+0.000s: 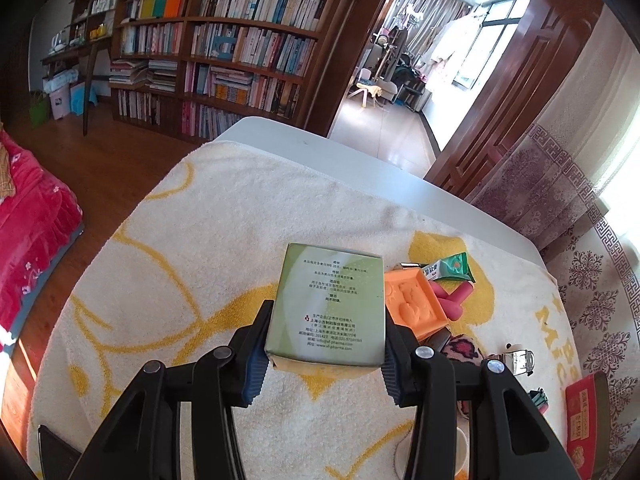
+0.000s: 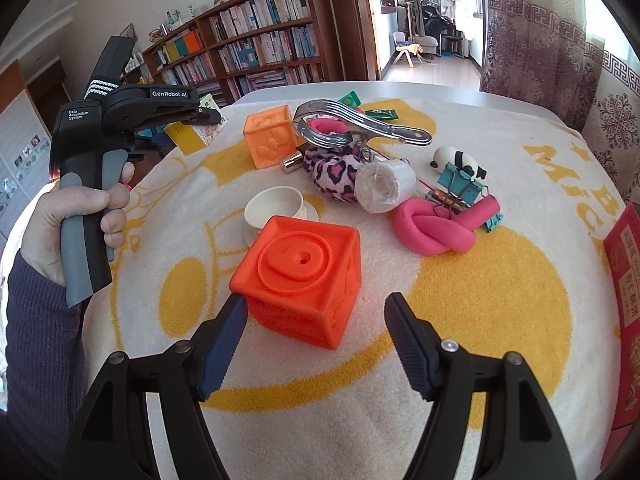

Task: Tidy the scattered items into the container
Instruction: 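Close the right tool on the orange rubber cube while the left tool lifts the box, then carry the box and the cube with both tools over the red box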

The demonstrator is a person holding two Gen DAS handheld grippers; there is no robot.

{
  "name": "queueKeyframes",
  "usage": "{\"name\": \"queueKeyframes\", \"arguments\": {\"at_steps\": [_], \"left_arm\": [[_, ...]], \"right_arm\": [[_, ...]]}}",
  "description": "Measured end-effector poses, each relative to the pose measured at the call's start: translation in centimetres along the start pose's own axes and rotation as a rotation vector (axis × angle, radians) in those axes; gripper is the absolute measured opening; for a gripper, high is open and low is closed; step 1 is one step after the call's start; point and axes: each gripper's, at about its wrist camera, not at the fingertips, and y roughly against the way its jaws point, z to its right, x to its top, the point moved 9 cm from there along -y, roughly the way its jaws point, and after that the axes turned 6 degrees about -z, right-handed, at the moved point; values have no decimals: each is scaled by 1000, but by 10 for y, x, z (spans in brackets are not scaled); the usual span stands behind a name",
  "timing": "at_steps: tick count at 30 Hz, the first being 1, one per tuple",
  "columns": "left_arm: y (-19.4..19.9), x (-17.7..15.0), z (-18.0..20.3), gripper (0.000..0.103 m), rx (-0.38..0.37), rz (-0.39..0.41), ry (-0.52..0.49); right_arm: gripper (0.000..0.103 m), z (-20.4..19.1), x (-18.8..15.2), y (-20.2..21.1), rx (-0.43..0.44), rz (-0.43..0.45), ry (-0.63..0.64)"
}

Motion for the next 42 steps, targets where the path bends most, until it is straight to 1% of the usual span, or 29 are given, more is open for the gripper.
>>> {"name": "queueKeyframes", "arguments": {"at_steps": [5,7,9,15,16,19,21,24,28,32,36,42], "left_arm": [[-3,-4,6,48,-4,-11,-17],[-4,-6,9,48,-6,-13,-22],[-5,-6,9,48,-6,-15,-23],[-5,-7,8,48,-16,-20,-14],[-3,-7,9,48,-18,-17,-16],[1,-5,11,48,-23,-8,-20],[1,-5,12,48,-25,-6,-21],[1,-6,14,48,-28,-10,-25],[4,-7,22,48,-40,-10,-41],[11,-8,35,48,-54,2,-70],[19,-12,53,48,-72,11,-105],[28,-30,84,48,-110,0,-138]], "right_arm": [[80,-4,12,-8,-2,-1,-6],[80,-6,15,-17,-17,-21,-4],[80,-9,15,-22,4,-40,-17],[80,-16,15,-30,-43,-50,32],[78,-15,14,-33,-41,-57,28],[76,-13,12,-29,-34,-34,23],[76,-10,11,-23,-38,-13,20],[76,-4,10,-7,-19,26,-9],[76,11,9,16,-32,69,-41],[76,36,0,42,-47,103,-99],[76,65,-7,67,-85,152,-153],[76,108,-13,108,-138,229,-232]]}}
